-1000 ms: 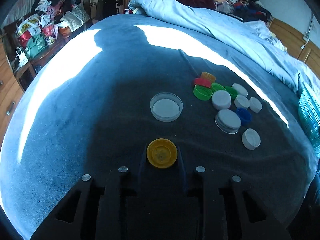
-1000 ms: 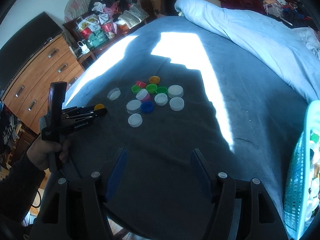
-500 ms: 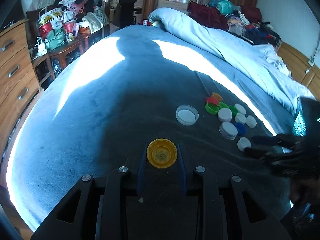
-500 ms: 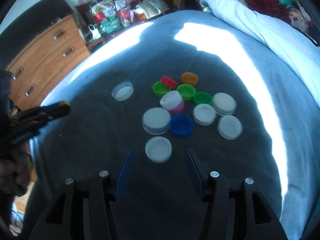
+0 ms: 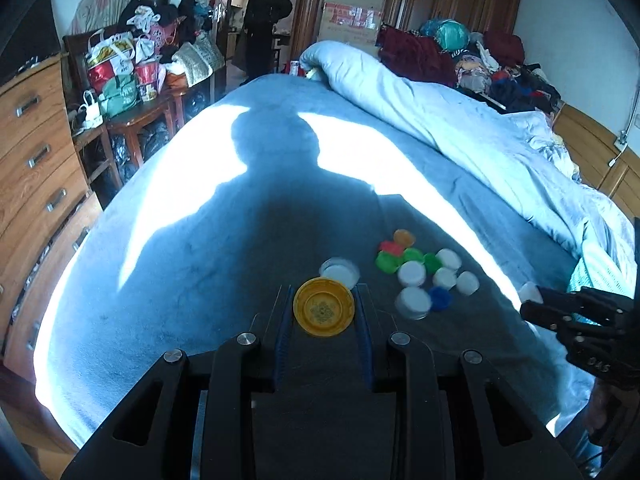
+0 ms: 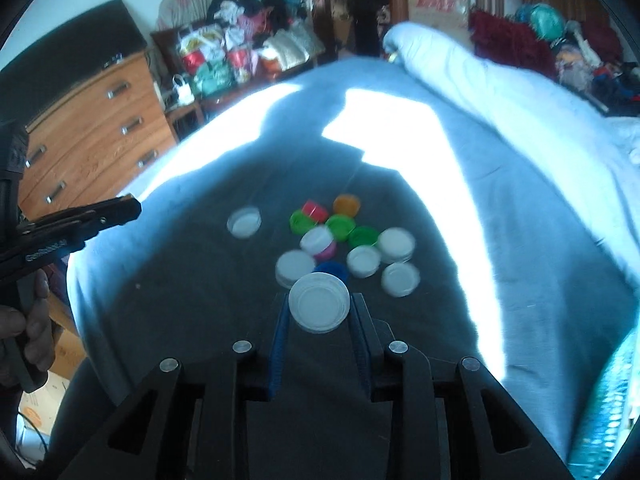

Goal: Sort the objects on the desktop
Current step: 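Grasp a white cap from the cluster with the right tool, then carry both caps over the blue basket and open both tools to drop them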

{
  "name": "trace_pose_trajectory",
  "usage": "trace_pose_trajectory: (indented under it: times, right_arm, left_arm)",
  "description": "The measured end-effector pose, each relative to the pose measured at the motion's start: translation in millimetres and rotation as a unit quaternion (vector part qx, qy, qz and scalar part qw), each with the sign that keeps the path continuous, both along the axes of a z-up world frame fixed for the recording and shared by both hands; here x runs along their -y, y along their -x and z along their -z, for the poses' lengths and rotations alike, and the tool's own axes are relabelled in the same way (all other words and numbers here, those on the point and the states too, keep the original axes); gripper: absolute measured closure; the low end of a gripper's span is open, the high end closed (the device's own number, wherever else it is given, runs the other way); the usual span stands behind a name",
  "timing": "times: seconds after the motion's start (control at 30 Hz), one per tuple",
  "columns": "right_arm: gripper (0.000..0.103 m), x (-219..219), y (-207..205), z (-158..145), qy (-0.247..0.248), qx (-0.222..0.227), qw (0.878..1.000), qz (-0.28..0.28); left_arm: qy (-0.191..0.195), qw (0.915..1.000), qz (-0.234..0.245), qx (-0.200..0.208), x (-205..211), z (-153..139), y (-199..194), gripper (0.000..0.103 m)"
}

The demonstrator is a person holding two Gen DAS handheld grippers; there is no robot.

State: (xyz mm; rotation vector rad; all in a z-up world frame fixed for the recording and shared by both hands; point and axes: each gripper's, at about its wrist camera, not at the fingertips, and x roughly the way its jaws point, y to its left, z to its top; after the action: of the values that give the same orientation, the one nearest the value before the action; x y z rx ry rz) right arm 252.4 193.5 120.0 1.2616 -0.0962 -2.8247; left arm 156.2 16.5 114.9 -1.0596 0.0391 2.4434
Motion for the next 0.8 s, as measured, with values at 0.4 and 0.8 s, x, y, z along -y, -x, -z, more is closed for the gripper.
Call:
trace_pose_trajectory:
  times: [0.4, 0.8]
  right_arm:
    - [0.071, -64, -70, -69, -0.008, -0.054, 0.995, 0.089]
    - [0.071, -163, -149, -90, -0.008, -0.069, 0.977, 0.203]
  left_arm:
    - [-0.014, 0.9983, 0.055, -0.010, -73, -43, -28, 0.078]
    - [0.006, 0.9854, 0.169, -0.017, -200, -74, -74, 0.078]
